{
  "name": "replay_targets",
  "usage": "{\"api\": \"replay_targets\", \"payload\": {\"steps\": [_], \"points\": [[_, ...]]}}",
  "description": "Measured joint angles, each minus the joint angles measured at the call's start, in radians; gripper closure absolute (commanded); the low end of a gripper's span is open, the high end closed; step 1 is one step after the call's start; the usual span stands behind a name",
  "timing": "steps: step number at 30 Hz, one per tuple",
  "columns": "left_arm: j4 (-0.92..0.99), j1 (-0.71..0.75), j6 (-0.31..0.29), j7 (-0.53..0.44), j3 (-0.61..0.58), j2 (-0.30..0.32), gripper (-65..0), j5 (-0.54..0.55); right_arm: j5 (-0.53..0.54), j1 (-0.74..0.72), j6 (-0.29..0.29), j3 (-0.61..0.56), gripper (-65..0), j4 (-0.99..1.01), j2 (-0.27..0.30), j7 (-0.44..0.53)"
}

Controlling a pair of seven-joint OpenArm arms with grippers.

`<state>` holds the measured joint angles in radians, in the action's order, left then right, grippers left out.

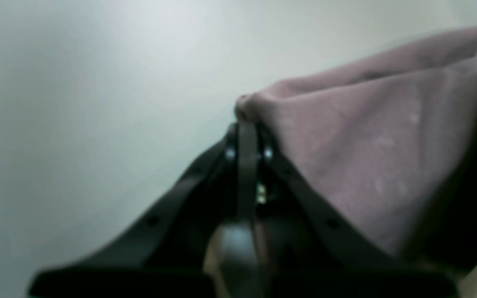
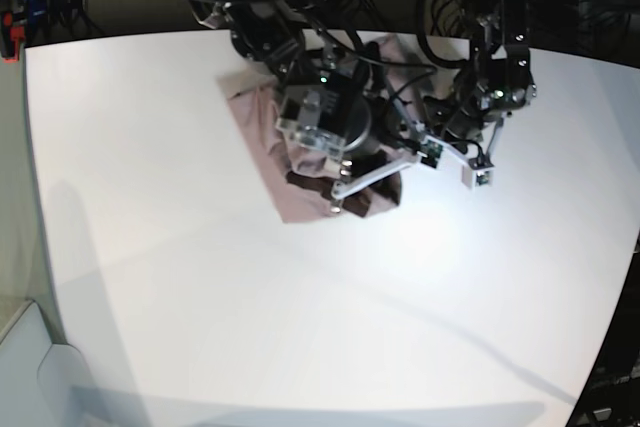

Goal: Layout the t-shirt on the table in an organized manner, then fold the t-shirt properly
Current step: 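Lay the folded end onto the bundle and open the right gripper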

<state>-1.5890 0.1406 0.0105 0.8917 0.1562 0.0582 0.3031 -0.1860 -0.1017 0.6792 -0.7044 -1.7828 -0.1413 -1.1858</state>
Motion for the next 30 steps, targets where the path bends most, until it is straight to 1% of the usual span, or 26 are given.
{"api": "replay_targets", "payload": {"steps": [2,3,4,5,8,9,12,16,19,22,30], "points": [[-0.001,0.0,0.002,0.0,0.0,0.0,-0.1,0.002,0.003,0.025,0.0,0.0,-28.8,-0.071,0.0,-0.011],[0.001,-0.003,0.017,-0.005,0.0,-0.002,-0.1,0.018,0.058,0.039,0.004,-0.003,-30.0,-0.108,0.0,-0.021],[0.002,-0.005,0.017,-0.002,0.0,-0.004,-0.1,0.014,0.083,0.06,0.013,-0.015,-30.8,-0.141,-0.001,-0.006],[0.002,-0.006,0.016,-0.002,0.0,-0.006,-0.1,0.014,0.087,0.071,0.019,-0.023,-31.1,-0.169,-0.003,-0.01],[0.002,-0.005,0.016,-0.002,0.0,-0.006,-0.1,0.019,0.069,0.057,0.02,-0.006,-31.1,-0.218,-0.004,-0.014],[0.002,-0.005,0.016,-0.002,0.0,-0.006,-0.1,0.019,0.064,0.049,0.02,0.012,-31.1,-0.214,-0.006,-0.015],[0.002,-0.005,0.016,-0.003,0.0,-0.006,-0.1,0.019,0.071,0.052,0.019,0.119,-31.1,-0.212,-0.006,-0.008],[0.001,0.001,0.016,-0.009,-0.001,0.0,-0.1,0.023,0.066,0.006,0.019,0.28,-30.5,-0.185,-0.006,-0.019],[-0.007,0.012,0.016,-0.011,-0.001,0.0,-0.1,0.022,0.059,-0.013,0.019,0.355,-26.0,-0.175,-0.005,-0.015],[-0.008,0.019,0.016,-0.018,-0.001,0.0,-0.1,0.023,0.069,0.016,0.019,0.358,-22.7,-0.171,0.011,-0.018],[-0.008,0.012,0.016,-0.01,-0.001,0.003,-0.1,0.024,0.074,0.134,0.019,0.357,-22.5,-0.169,0.011,-0.01]]}}
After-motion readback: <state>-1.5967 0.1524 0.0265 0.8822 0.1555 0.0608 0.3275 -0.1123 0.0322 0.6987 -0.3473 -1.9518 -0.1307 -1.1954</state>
